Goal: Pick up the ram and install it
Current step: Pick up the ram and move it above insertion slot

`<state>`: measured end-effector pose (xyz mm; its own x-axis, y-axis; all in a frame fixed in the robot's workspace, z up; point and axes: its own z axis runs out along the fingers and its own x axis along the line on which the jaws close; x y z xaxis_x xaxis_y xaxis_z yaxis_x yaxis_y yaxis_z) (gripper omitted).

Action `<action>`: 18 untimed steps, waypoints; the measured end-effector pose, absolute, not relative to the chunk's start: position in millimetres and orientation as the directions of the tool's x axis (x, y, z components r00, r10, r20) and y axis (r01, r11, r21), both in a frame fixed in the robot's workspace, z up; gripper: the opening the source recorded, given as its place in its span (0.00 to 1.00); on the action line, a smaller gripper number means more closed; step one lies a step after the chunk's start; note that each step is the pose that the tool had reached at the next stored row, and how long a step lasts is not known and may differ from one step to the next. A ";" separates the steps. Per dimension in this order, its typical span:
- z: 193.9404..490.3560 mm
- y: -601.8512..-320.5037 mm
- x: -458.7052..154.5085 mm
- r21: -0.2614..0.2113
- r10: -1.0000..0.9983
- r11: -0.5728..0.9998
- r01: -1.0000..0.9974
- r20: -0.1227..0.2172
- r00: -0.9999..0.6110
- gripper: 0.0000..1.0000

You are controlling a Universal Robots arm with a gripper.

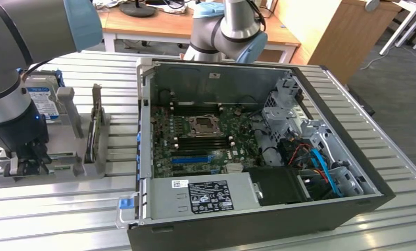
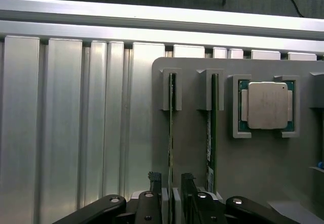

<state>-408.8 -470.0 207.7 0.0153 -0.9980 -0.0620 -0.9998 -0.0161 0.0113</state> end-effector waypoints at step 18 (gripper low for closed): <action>198.2 -469.7 -408.9 0.012 -0.998 -0.016 -1.000 -0.062 0.015 0.30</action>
<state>-408.9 -469.7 198.2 0.0153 -0.9980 -0.0618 -0.9998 -0.0160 0.0115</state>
